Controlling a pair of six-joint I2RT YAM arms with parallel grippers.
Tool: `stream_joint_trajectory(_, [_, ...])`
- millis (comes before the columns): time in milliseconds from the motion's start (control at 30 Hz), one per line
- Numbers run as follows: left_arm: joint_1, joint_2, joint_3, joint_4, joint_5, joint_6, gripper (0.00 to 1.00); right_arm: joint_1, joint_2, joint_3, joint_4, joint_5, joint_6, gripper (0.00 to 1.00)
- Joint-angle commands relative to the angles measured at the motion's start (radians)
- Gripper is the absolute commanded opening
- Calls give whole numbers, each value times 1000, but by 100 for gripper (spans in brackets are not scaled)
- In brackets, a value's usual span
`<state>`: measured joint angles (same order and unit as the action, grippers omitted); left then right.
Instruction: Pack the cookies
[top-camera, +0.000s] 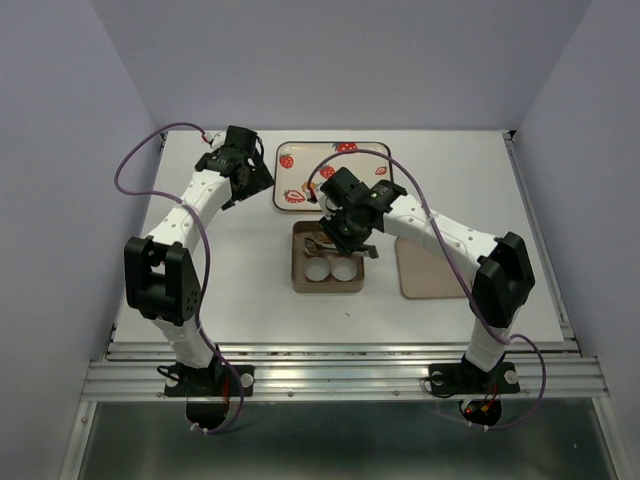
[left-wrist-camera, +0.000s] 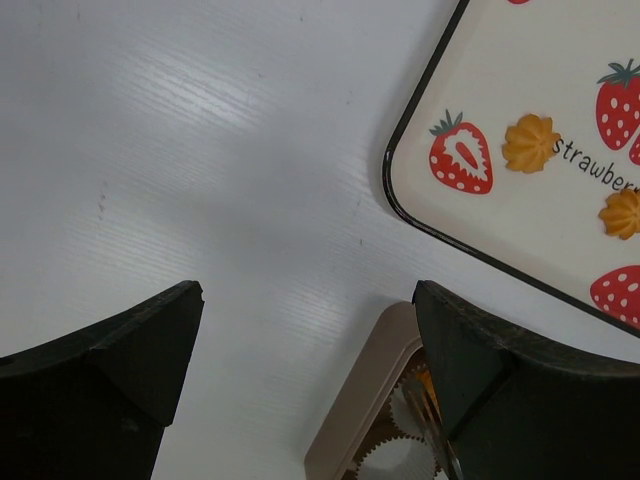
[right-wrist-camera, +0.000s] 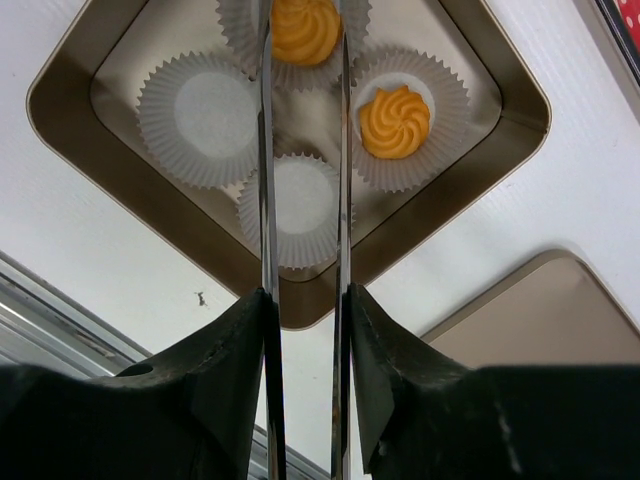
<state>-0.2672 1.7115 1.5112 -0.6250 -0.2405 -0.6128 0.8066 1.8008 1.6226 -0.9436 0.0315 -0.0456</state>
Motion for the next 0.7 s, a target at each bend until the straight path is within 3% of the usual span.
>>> stream_joint_trajectory(0, [8, -56, -9, 5, -22, 18, 99, 9, 9, 52, 49, 25, 13, 42])
stream_joint_trajectory(667, [19, -62, -14, 8, -22, 19, 99, 9, 12, 68, 46, 47, 27, 49])
